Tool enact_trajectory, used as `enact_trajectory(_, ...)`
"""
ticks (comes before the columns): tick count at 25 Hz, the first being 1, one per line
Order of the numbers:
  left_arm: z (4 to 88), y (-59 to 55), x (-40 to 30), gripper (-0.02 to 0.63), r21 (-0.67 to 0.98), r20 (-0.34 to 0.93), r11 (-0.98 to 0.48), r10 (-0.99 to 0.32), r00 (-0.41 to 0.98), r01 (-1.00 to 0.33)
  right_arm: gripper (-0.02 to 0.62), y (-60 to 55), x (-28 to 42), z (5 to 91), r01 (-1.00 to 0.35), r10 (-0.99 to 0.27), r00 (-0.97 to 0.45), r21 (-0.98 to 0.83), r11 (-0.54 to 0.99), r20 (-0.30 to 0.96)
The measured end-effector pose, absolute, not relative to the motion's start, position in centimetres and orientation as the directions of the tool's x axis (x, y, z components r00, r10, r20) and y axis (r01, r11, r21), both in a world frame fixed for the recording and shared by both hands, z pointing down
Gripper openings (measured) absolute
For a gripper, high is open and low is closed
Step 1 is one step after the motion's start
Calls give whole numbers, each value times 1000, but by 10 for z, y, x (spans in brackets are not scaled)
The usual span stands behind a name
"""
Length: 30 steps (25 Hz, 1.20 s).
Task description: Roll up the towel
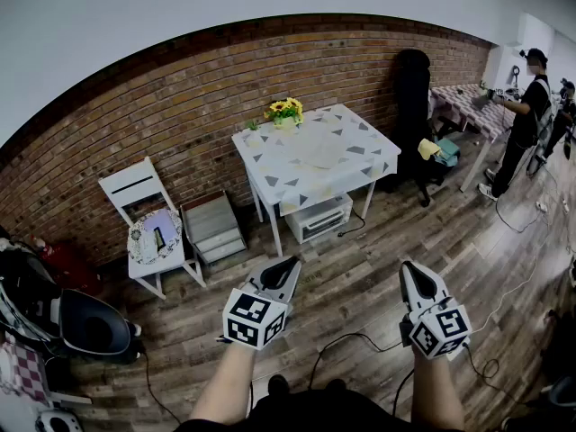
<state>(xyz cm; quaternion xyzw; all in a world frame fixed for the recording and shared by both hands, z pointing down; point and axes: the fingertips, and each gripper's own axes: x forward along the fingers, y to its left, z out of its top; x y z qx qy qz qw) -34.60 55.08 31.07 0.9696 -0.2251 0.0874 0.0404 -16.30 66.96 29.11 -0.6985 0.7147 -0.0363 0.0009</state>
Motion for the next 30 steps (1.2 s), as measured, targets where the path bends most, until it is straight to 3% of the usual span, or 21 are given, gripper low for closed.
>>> enact_trajectory(14,317,572,-302,20,5,214,-902,-421,882,-432,15,696,-124,301,-998,-998,7,-56,-10,69)
enact_trajectory(30,338,551,-260,20,23,220,-857,-497,839,-514,48,693,-74,332,-995,-991,-44,-95,33,124)
